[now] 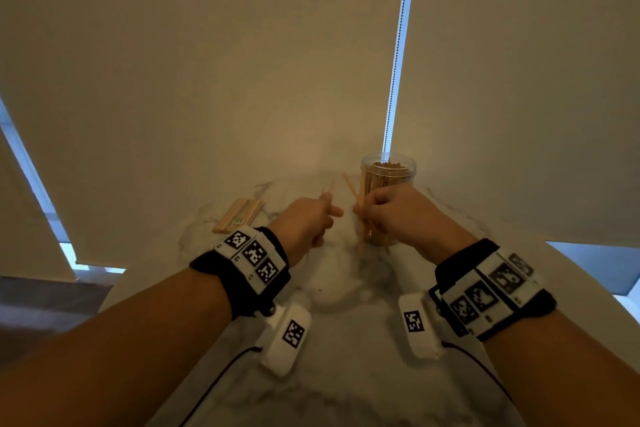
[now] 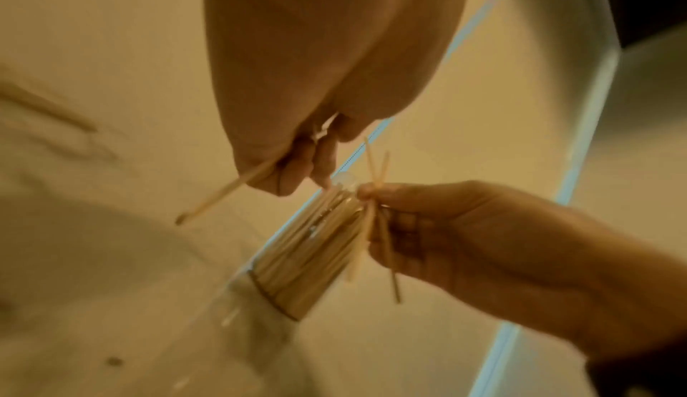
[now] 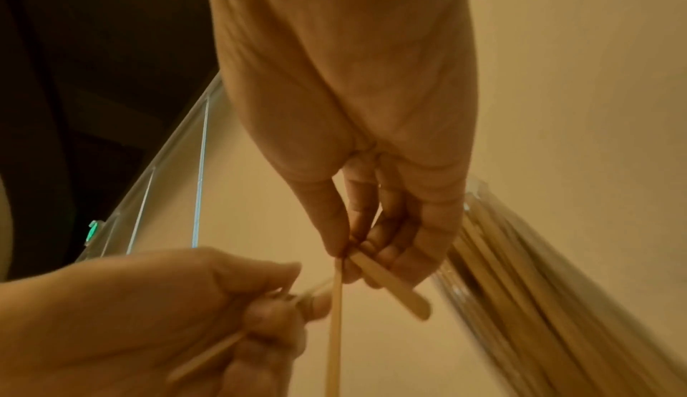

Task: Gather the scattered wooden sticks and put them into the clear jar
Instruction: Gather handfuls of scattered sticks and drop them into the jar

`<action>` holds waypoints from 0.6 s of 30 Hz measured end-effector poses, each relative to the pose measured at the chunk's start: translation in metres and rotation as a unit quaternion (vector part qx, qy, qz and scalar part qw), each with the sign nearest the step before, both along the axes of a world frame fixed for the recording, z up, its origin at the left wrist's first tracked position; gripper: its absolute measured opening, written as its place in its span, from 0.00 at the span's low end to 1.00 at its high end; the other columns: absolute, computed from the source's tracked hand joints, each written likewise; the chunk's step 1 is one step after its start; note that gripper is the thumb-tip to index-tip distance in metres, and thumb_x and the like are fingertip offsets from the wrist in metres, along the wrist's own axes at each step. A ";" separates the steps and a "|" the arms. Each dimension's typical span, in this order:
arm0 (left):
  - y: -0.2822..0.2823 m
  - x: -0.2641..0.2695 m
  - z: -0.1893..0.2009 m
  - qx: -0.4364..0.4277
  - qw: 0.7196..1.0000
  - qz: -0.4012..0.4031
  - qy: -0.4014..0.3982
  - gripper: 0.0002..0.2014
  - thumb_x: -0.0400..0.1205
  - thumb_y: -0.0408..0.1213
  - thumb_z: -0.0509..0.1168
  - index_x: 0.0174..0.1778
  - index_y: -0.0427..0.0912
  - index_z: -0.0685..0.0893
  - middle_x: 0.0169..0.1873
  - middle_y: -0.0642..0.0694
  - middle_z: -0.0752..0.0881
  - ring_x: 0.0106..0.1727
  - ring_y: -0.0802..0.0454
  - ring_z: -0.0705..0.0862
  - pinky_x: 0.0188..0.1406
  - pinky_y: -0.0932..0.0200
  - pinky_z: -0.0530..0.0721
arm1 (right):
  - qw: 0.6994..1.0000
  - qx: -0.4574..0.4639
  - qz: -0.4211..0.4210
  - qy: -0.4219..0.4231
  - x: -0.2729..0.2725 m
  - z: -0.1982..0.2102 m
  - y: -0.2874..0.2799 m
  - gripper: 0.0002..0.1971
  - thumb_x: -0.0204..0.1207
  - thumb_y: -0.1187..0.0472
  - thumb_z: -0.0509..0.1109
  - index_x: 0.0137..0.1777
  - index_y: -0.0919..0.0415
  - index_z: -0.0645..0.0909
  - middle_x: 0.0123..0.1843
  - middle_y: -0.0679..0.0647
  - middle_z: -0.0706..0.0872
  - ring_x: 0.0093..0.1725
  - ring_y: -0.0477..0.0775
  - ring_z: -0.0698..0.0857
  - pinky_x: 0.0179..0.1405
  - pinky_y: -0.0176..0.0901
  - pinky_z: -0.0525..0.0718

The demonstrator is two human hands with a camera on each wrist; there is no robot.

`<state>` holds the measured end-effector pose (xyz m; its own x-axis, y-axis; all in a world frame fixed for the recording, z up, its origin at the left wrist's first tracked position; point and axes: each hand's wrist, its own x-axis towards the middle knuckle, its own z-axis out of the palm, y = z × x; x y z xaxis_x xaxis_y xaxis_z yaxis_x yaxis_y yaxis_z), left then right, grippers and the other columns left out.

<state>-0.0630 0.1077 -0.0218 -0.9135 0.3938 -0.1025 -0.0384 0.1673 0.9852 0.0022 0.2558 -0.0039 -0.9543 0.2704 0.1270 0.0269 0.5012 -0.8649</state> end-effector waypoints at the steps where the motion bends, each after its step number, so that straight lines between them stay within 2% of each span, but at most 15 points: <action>1: 0.005 0.002 0.002 0.048 0.999 0.015 -0.019 0.16 0.92 0.41 0.52 0.47 0.39 0.82 0.28 0.49 0.70 0.27 0.55 0.65 0.26 0.61 0.66 | 1.000 -0.010 0.002 0.013 -0.001 -0.002 -0.003 0.10 0.77 0.63 0.74 0.34 0.62 0.86 0.32 0.59 0.87 0.30 0.50 0.81 0.30 0.39 0.79; 3: 0.013 0.009 0.007 0.095 0.995 0.024 -0.024 0.14 0.91 0.36 0.50 0.44 0.41 0.78 0.30 0.47 0.71 0.28 0.55 0.66 0.27 0.61 0.67 | 0.999 -0.028 0.001 0.041 -0.006 -0.006 -0.008 0.02 0.74 0.66 0.75 0.40 0.63 0.88 0.39 0.63 0.91 0.36 0.54 0.84 0.38 0.47 0.81; 5: 0.019 0.013 0.006 0.102 0.994 0.034 -0.008 0.12 0.89 0.33 0.49 0.46 0.41 0.77 0.34 0.46 0.75 0.31 0.54 0.71 0.30 0.59 0.71 | 0.998 -0.018 -0.019 0.057 -0.011 -0.013 -0.012 0.02 0.72 0.66 0.75 0.42 0.59 0.87 0.38 0.59 0.92 0.36 0.52 0.87 0.38 0.46 0.84; 7: 0.024 0.012 0.001 0.096 0.994 0.060 0.008 0.12 0.89 0.35 0.49 0.50 0.41 0.78 0.38 0.45 0.80 0.35 0.53 0.76 0.35 0.57 0.75 | 0.997 0.005 -0.043 0.067 -0.014 -0.019 -0.012 0.02 0.73 0.63 0.76 0.43 0.56 0.86 0.37 0.53 0.92 0.37 0.50 0.90 0.42 0.48 0.89; 10: 0.025 0.008 -0.006 0.075 0.994 0.079 0.028 0.14 0.91 0.38 0.48 0.56 0.40 0.79 0.43 0.43 0.86 0.41 0.49 0.82 0.38 0.55 0.78 | 0.997 0.003 -0.042 0.066 -0.014 -0.022 -0.012 0.02 0.74 0.62 0.76 0.44 0.56 0.85 0.38 0.53 0.92 0.40 0.52 0.92 0.49 0.53 0.91; 12: 0.026 0.008 -0.008 0.075 0.995 0.057 0.019 0.16 0.92 0.42 0.49 0.60 0.42 0.80 0.49 0.41 0.88 0.47 0.45 0.86 0.43 0.51 0.83 | 0.997 0.002 -0.032 0.067 -0.015 -0.024 -0.012 0.03 0.74 0.63 0.77 0.42 0.57 0.85 0.37 0.54 0.92 0.39 0.53 0.92 0.48 0.55 0.92; 14: 0.029 0.012 -0.009 0.081 0.996 0.028 0.008 0.16 0.92 0.44 0.49 0.61 0.42 0.81 0.48 0.43 0.88 0.45 0.47 0.86 0.47 0.48 0.86 | 0.997 0.011 -0.024 0.077 -0.015 -0.024 -0.013 0.05 0.72 0.64 0.78 0.38 0.58 0.84 0.35 0.55 0.91 0.37 0.54 0.92 0.46 0.57 0.92; 16: 0.032 0.013 -0.009 0.092 0.996 0.010 -0.003 0.16 0.93 0.44 0.49 0.62 0.41 0.80 0.46 0.45 0.86 0.41 0.50 0.84 0.50 0.45 0.89 | 0.995 0.030 -0.026 0.087 -0.016 -0.025 -0.013 0.05 0.71 0.65 0.77 0.37 0.59 0.84 0.35 0.55 0.91 0.37 0.54 0.92 0.42 0.53 0.92; 18: 0.033 0.010 -0.010 0.106 0.994 0.010 -0.003 0.16 0.93 0.42 0.48 0.59 0.38 0.78 0.43 0.44 0.85 0.40 0.49 0.84 0.43 0.48 0.89 | 0.995 0.028 -0.025 0.093 -0.014 -0.023 -0.013 0.03 0.74 0.65 0.76 0.40 0.60 0.86 0.37 0.55 0.91 0.37 0.52 0.91 0.37 0.45 0.92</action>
<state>-0.0529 0.1408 -0.0315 -0.9209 0.3891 -0.0237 -0.0449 -0.0455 0.9980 -0.0121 0.2432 -0.0264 -0.8988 0.3038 0.3160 -0.1049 0.5509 -0.8280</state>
